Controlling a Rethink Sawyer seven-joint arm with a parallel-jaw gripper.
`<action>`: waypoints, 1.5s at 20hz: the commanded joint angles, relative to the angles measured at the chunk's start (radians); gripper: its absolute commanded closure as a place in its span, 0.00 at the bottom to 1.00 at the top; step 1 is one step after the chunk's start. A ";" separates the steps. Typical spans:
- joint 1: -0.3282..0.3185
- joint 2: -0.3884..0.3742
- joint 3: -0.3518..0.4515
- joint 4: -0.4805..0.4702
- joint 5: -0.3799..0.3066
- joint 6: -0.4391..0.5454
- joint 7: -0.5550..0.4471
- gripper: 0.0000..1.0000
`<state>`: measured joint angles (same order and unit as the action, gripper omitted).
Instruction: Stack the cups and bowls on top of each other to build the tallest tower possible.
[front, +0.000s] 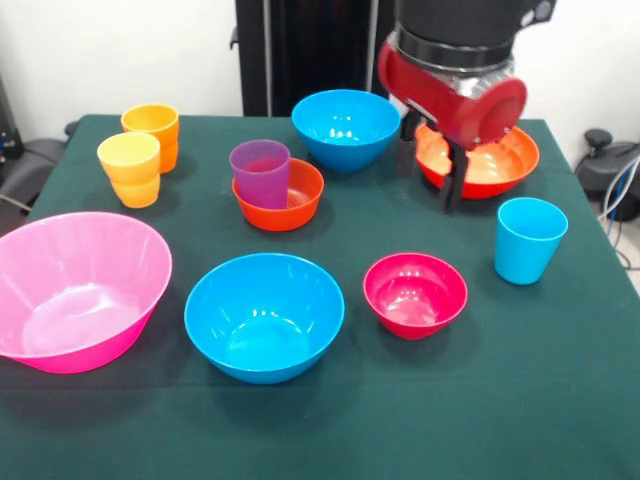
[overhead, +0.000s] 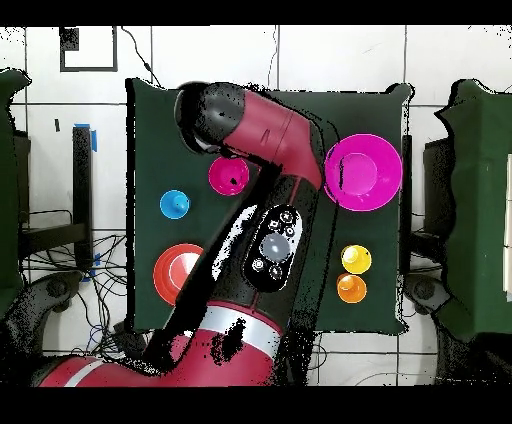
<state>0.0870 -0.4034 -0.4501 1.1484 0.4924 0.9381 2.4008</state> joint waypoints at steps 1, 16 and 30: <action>0.031 0.055 0.137 0.149 0.026 -0.014 0.194 0.00; 0.015 0.098 0.109 0.150 -0.022 -0.078 0.121 0.00; 0.013 0.100 0.066 0.201 -0.062 -0.121 0.109 0.00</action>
<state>0.1077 -0.3549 -0.4433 1.2713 0.4972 0.8734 2.4008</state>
